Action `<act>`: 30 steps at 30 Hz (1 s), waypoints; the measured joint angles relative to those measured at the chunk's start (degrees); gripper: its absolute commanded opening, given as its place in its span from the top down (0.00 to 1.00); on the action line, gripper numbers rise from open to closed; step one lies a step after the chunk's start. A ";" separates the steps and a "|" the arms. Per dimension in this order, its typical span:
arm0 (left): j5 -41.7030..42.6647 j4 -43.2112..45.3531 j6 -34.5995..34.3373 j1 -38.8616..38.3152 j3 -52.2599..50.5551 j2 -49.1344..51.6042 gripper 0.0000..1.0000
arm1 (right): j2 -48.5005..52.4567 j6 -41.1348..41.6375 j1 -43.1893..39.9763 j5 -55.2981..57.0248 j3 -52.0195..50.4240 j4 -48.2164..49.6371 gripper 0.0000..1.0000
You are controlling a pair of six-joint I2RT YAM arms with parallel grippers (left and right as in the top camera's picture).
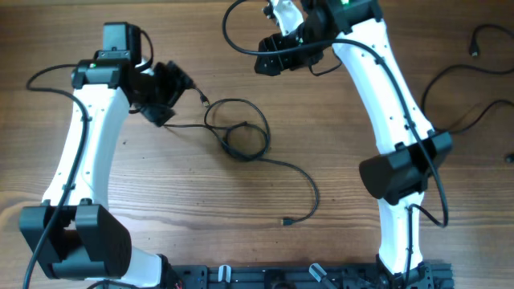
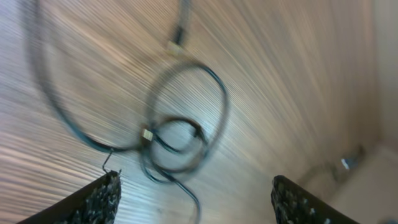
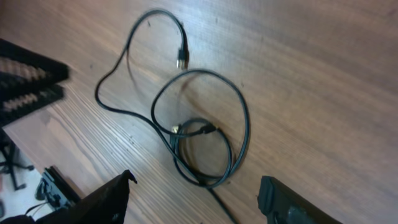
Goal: Untangle cables
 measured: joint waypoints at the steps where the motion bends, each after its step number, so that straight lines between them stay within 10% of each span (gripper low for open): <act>1: -2.43 -1.11 -0.28 0.72 0.04 0.00 0.22 | 1.03 0.20 0.28 0.00 0.02 -0.74 0.36; 16: -9.49 -4.44 -2.62 1.38 0.04 2.73 0.18 | 8.59 12.17 8.72 15.63 -15.93 -4.68 0.31; 24: -8.92 -3.34 -2.62 1.38 0.04 2.73 0.17 | 8.70 16.74 9.38 15.56 -24.92 7.50 0.56; 26: -8.92 -3.32 -2.62 1.38 0.04 2.73 0.17 | 8.70 17.66 10.36 15.54 -26.38 8.63 0.82; 30: -8.92 -3.19 -2.62 1.38 0.04 2.75 0.17 | 8.46 18.62 11.80 15.17 -30.29 14.12 0.87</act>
